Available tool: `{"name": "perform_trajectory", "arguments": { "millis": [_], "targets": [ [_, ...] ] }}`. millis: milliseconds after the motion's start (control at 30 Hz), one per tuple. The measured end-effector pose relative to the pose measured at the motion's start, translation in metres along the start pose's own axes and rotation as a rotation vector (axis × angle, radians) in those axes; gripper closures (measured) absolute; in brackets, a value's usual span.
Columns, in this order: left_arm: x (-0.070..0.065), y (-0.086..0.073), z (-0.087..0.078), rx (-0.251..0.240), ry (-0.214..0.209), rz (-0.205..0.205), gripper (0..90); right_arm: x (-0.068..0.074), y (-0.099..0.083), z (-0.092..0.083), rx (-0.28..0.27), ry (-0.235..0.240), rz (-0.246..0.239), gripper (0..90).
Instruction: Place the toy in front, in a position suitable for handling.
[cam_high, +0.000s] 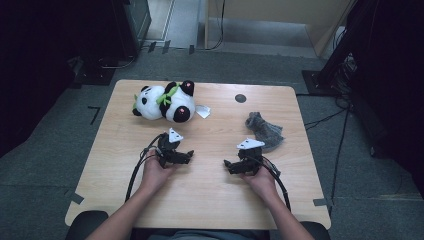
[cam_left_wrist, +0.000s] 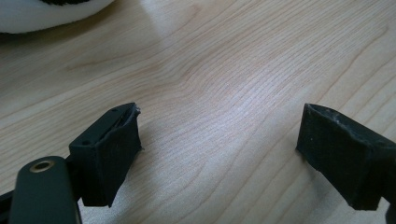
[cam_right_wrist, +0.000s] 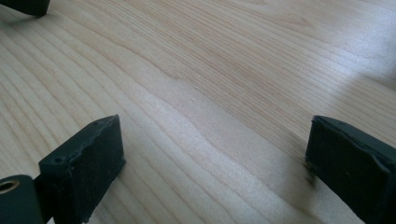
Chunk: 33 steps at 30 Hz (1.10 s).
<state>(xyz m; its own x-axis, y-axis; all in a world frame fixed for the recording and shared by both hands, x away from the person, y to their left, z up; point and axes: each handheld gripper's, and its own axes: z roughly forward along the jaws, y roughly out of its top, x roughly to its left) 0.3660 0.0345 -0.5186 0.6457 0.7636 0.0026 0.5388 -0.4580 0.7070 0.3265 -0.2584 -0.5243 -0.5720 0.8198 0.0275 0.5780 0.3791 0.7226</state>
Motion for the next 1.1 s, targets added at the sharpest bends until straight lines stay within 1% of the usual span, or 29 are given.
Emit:
{"name": "perform_trajectory", "arguments": {
  "millis": [167, 233, 333, 367, 433, 500, 567, 600, 700, 833, 867, 933, 1000, 1033, 1100],
  "targets": [
    [0.002, -0.001, -0.001, -0.001, -0.009, 0.010, 13.7, 0.000, 0.001, 0.001, 0.006, -0.001, -0.002, 3.0],
    [0.003, -0.002, -0.002, -0.007, -0.011, 0.009, 15.5, 0.000, 0.002, 0.002, 0.004, -0.003, -0.002, 3.2],
    [0.005, -0.002, -0.002, -0.006, -0.008, 0.008, 16.8, 0.000, 0.002, 0.002, 0.001, -0.005, 0.007, 4.3],
    [0.006, -0.001, -0.002, -0.002, -0.009, 0.010, 17.1, 0.000, 0.001, 0.001, 0.000, -0.004, 0.003, 5.4],
    [0.006, 0.001, -0.001, 0.002, -0.012, 0.009, 17.1, -0.001, 0.000, 0.000, -0.006, -0.004, 0.010, 7.7],
    [0.007, 0.002, -0.001, 0.008, -0.021, 0.011, 17.5, -0.002, 0.000, -0.002, -0.009, -0.007, 0.011, 11.7],
    [0.007, 0.004, -0.002, 0.000, -0.036, 0.003, 23.6, -0.003, -0.001, -0.004, -0.010, -0.008, 0.015, 14.4],
    [0.008, 0.004, -0.002, -0.002, -0.045, -0.001, 24.3, -0.004, 0.000, -0.004, -0.008, -0.007, 0.017, 14.8],
    [0.008, 0.005, -0.001, 0.002, -0.059, -0.007, 24.4, -0.005, 0.001, -0.005, -0.008, -0.001, 0.036, 16.8],
    [0.010, 0.008, -0.004, 0.004, -0.085, -0.015, 25.0, -0.007, 0.003, -0.006, -0.012, 0.010, 0.042, 20.2],
    [0.010, 0.009, -0.005, 0.008, -0.089, -0.015, 25.0, -0.008, 0.004, -0.007, -0.020, 0.014, 0.042, 21.2],
    [0.012, 0.010, -0.007, 0.007, -0.104, -0.027, 25.3, -0.009, 0.005, -0.009, -0.028, 0.019, 0.046, 21.9],
    [0.015, 0.011, -0.011, 0.001, -0.115, -0.035, 25.8, -0.010, 0.008, -0.011, -0.034, 0.028, 0.048, 22.4],
    [0.016, 0.012, -0.012, -0.008, -0.114, -0.041, 27.0, -0.010, 0.009, -0.013, -0.044, 0.030, 0.051, 23.3],
    [0.019, 0.013, -0.016, -0.019, -0.125, -0.041, 28.9, -0.012, 0.011, -0.017, -0.063, 0.046, 0.066, 25.6]
  ]
}}
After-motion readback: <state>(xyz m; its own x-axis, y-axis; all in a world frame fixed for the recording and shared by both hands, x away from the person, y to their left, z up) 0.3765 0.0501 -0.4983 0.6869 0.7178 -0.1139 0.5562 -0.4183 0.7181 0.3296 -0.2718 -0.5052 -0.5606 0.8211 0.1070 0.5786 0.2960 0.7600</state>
